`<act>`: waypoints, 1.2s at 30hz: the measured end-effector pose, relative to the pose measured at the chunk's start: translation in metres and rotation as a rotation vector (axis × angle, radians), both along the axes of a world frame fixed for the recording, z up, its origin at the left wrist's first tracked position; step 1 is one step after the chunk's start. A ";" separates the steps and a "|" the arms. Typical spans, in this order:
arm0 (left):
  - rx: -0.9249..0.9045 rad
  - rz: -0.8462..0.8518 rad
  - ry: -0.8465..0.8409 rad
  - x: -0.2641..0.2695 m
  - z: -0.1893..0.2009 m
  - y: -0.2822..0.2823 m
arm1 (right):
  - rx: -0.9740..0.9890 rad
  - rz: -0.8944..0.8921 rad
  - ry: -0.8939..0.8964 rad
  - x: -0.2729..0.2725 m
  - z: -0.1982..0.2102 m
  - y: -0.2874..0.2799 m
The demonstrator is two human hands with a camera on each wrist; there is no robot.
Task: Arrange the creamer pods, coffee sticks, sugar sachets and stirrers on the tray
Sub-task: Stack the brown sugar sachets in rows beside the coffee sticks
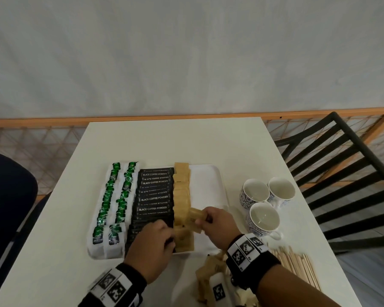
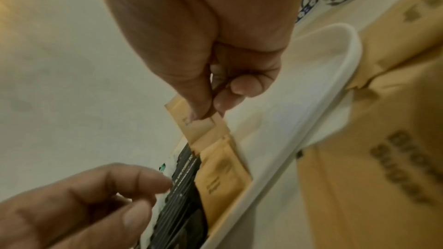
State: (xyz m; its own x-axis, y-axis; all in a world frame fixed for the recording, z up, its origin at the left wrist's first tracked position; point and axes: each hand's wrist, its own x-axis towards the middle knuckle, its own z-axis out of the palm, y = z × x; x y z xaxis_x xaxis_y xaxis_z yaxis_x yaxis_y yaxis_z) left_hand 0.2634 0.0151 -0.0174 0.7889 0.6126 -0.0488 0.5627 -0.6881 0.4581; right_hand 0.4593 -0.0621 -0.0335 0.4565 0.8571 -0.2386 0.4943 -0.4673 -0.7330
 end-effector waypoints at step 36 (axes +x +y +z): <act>0.230 -0.159 0.076 -0.001 -0.031 0.000 | -0.245 0.065 -0.068 -0.031 -0.002 0.008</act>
